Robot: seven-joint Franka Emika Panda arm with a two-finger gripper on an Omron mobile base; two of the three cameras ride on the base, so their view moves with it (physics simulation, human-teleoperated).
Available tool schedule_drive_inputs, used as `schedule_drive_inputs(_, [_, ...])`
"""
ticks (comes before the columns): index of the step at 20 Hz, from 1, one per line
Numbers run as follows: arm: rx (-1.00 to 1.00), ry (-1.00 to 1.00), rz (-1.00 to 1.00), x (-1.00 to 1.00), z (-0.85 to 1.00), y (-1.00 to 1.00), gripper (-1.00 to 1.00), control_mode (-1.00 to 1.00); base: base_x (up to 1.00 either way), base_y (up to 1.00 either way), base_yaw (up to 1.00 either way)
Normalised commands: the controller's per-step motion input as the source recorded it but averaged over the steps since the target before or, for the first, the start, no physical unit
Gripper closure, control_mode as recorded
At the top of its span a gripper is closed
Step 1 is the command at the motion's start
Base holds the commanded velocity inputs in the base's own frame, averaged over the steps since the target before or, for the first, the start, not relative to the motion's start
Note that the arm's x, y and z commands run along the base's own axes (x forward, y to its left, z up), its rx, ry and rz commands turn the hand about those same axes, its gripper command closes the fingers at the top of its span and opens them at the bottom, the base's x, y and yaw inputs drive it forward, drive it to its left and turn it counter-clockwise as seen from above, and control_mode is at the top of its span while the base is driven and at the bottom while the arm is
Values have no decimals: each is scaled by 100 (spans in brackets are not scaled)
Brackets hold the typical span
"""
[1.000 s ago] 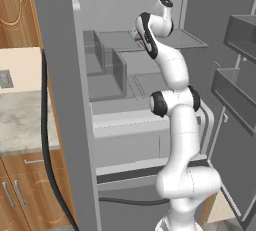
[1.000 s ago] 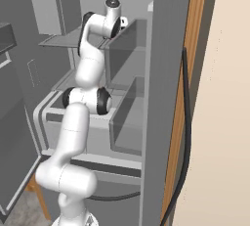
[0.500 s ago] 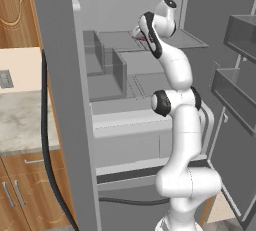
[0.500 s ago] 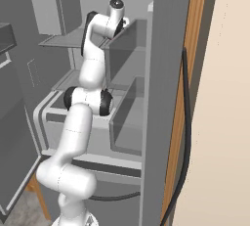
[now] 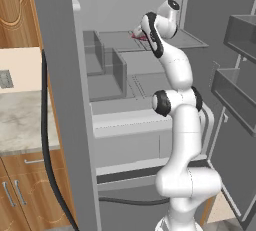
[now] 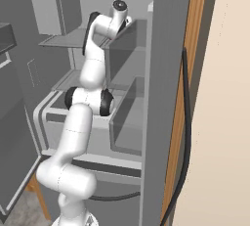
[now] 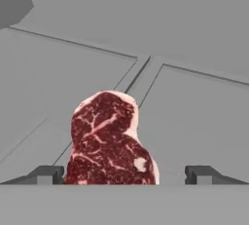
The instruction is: Take the steak from the fridge and place it on the digital scale on the counter by the fridge. Wait a few seconds for a reading, then move it to the plate on the dining counter.
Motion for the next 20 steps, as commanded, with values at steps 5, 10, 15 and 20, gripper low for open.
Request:
schedule_drive_inputs(5, [0, 1, 1, -4, -30, 0, -100, -100, 0, 0, 0])
schedule_drive_inputs(10, [0, 7, 3, -16, -24, 0, -100, -100, 0, 0, 0])
schedule_drive_inputs(15, [0, 4, 0, -13, -25, 0, -100, -100, 0, 0, 0])
schedule_drive_inputs(20, [0, 0, 0, -11, -22, 0, -100, -100, 0, 0, 0])
